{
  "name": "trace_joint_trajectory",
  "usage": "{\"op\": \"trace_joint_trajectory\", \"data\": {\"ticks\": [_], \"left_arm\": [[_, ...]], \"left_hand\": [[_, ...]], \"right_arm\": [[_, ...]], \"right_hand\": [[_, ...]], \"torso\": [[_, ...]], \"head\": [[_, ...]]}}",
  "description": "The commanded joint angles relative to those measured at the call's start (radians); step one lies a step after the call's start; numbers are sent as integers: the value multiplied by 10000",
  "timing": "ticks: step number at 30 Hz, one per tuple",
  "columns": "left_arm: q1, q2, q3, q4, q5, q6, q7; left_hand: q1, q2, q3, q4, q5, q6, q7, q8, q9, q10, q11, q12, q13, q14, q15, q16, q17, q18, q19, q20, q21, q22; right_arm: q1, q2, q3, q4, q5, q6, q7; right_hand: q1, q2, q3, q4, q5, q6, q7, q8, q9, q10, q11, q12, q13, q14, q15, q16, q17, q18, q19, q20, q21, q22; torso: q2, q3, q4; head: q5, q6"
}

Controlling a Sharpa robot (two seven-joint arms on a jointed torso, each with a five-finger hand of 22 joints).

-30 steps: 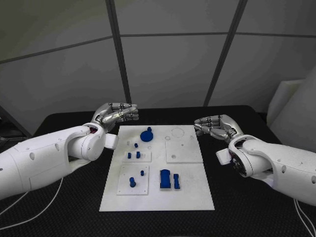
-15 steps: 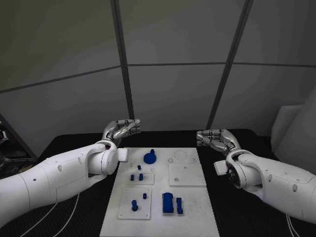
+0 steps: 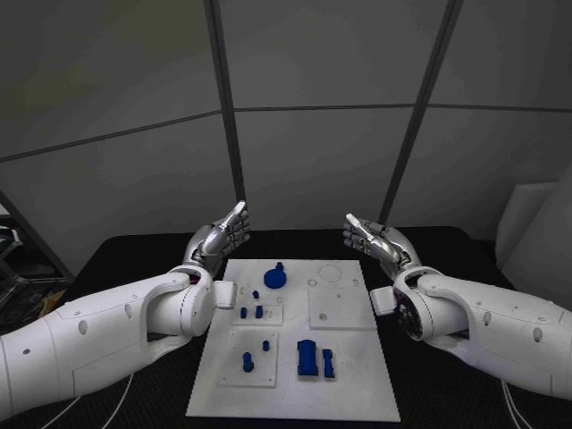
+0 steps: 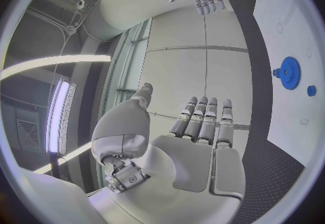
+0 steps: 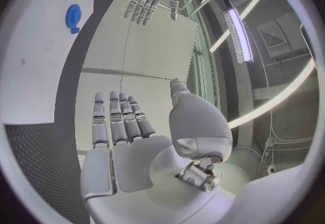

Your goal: Assemble the parts on the task board

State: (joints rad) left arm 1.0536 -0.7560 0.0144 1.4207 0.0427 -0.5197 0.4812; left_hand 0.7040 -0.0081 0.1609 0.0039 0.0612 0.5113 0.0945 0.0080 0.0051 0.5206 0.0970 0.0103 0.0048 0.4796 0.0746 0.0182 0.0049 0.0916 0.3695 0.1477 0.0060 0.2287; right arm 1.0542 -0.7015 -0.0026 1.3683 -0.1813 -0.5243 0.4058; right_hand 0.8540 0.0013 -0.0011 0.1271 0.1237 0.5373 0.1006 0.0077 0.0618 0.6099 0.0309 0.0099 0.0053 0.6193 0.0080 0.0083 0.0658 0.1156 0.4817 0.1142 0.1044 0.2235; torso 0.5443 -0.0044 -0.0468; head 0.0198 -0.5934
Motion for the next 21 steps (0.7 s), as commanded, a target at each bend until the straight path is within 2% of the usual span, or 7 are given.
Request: {"op": "trace_joint_trajectory", "data": {"ticks": [1, 3, 4, 8, 9, 10, 21], "left_arm": [[-3, -92, -46, 639, -316, -1653, 296], [-18, -161, -92, 1036, -368, -2047, 339], [-23, -183, -106, 1162, -384, -2173, 352], [-34, -235, -141, 1462, -423, -2472, 385], [-36, -240, -144, 1492, -427, -2502, 388], [-36, -240, -144, 1493, -427, -2503, 388], [-36, -240, -144, 1493, -427, -2503, 388]], "left_hand": [[-2247, 81, -512, -39, -612, -1628, -945, -80, -51, -1662, -970, -103, -48, -1534, -746, -182, -49, -916, -1180, -469, -60, -731], [-2671, 81, -610, -39, -612, -1942, -945, -80, -51, -1976, -970, -103, -48, -1821, -746, -182, -49, -916, -1403, -561, -60, -868], [-2852, 81, -649, -39, -612, -2069, -945, -80, -51, -2109, -970, -103, -48, -1945, -746, -182, -49, -916, -1498, -596, -60, -928], [-3442, 81, -788, -39, -612, -2500, -945, -80, -51, -2549, -970, -103, -48, -2346, -746, -182, -49, -916, -1810, -722, -60, -1120], [-3675, 81, -823, -39, -612, -2669, -945, -80, -51, -2718, -970, -103, -48, -2505, -746, -182, -49, -916, -1929, -770, -60, -1196], [-3808, 81, -860, -39, -612, -2764, -945, -80, -51, -2815, -970, -103, -48, -2593, -746, -182, -49, -916, -2001, -1477, -60, -1237], [-4986, 81, -1609, -39, -612, -3622, -945, -80, -51, -3694, -970, -103, -48, -3400, -746, -182, -49, -916, -2612, -1477, -60, -2287]], "right_arm": [[-4, -269, 15, 744, 1090, -1467, 734], [-19, -471, 20, 1242, 1373, -1854, 893], [-24, -539, 21, 1409, 1468, -1985, 947], [-38, -727, 25, 1873, 1732, -2345, 1096], [-40, -763, 26, 1963, 1783, -2415, 1125], [-41, -778, 26, 1999, 1803, -2443, 1136], [-42, -785, 26, 2017, 1813, -2457, 1142]], "right_hand": [[-2738, -13, 11, -402, -393, -1723, -1006, -77, -618, -1956, -309, -99, -53, -1983, -80, -83, -658, -347, -1545, -365, -336, -718], [-3268, -13, 11, -483, -473, -2056, -1006, -77, -618, -2336, -309, -99, -53, -2369, -80, -83, -658, -384, -1846, -435, -1044, -856], [-3470, -13, 11, -506, -506, -2179, -1006, -77, -618, -2483, -309, -99, -53, -2517, -80, -83, -658, -455, -1958, -1142, -1044, -909], [-4171, -13, 11, -1271, -1237, -2622, -1006, -77, -618, -2984, -309, -99, -53, -3025, -80, -83, -658, -455, -2339, -1142, -1044, -1091], [-4451, -13, 11, -1271, -1237, -2803, -1006, -77, -618, -3180, -309, -99, -53, -3231, -80, -83, -658, -1156, -2505, -1142, -1044, -1166], [-4618, -13, 11, -1271, -1237, -2909, -1006, -77, -618, -3302, -309, -99, -53, -3348, -80, -83, -658, -1156, -2603, -1142, -1044, -1211], [-6044, -13, 11, -1271, -1237, -3804, -1006, -77, -618, -4317, -309, -99, -53, -4384, -80, -83, -658, -1156, -3407, -1142, -1044, -2235]], "torso": [[-1, 39, 416], [-1, 44, 465], [-1, 44, 468], [-1, 44, 468], [-1, 44, 468], [-1, 44, 468], [-1, 44, 468]], "head": [[-162, -54], [-196, -66], [-198, -66], [-198, -66], [-198, -66], [-198, -66], [-198, -66]]}}
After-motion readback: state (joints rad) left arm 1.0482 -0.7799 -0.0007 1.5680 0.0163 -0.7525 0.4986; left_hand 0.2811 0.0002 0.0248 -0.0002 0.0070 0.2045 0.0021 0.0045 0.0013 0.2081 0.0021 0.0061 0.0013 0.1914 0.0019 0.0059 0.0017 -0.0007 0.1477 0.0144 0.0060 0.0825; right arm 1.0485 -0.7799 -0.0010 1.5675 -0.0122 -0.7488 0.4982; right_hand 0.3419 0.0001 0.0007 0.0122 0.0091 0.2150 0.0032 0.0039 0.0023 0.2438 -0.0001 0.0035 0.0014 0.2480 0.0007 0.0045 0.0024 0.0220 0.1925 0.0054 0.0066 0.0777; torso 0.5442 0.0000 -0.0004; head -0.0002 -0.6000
